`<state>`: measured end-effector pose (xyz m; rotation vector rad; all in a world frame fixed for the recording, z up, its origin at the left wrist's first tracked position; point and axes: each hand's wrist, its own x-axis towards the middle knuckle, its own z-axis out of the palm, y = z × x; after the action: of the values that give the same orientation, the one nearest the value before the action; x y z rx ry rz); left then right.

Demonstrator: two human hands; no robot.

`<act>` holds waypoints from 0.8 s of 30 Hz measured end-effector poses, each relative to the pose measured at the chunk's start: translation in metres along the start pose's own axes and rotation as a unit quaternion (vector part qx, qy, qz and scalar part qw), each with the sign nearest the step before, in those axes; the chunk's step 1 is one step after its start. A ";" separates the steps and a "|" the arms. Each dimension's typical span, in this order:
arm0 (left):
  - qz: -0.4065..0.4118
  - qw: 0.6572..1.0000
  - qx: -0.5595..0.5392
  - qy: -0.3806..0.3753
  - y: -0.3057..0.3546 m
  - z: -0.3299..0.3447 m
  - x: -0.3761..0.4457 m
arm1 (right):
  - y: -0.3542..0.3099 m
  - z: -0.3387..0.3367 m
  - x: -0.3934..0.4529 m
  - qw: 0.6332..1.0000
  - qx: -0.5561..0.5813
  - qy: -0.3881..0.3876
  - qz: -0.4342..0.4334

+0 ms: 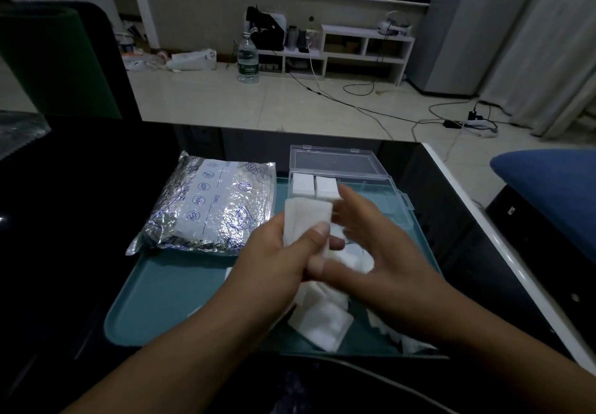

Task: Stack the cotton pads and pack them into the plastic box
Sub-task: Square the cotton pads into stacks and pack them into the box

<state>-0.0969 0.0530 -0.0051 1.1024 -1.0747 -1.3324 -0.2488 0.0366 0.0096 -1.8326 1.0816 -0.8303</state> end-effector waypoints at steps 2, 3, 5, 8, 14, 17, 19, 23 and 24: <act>0.066 0.997 0.048 0.013 0.003 -0.001 0.000 | -0.005 0.000 0.002 0.991 0.132 0.004 0.020; 0.098 0.993 0.071 0.011 0.003 0.000 -0.001 | -0.010 0.001 0.001 0.985 0.174 -0.002 0.022; 0.125 0.988 0.096 -0.004 0.002 0.001 -0.004 | -0.019 0.006 -0.001 0.982 0.186 -0.002 0.026; 0.139 0.980 0.136 -0.047 -0.001 0.002 -0.008 | -0.022 0.012 -0.005 0.984 0.175 0.023 0.030; 0.141 0.948 0.285 -0.027 -0.005 -0.004 -0.008 | -0.004 0.018 -0.005 0.996 0.033 0.078 -0.042; 0.139 0.940 0.310 0.002 -0.008 0.004 -0.011 | -0.001 0.020 -0.005 0.990 -0.052 0.109 -0.076; 0.140 0.939 0.314 0.010 -0.007 0.007 -0.015 | -0.001 0.022 -0.007 0.986 -0.071 0.122 -0.089; 0.168 0.941 0.293 0.008 -0.005 0.011 -0.018 | -0.009 0.031 -0.009 0.990 -0.049 0.104 -0.077; 0.166 0.941 0.296 0.006 -0.012 0.014 -0.011 | -0.010 0.034 -0.011 0.993 -0.003 0.089 -0.077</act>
<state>-0.1121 0.0649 -0.0144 1.2780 -1.6321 -0.7426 -0.2216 0.0601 0.0023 -1.8927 1.0627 -1.0982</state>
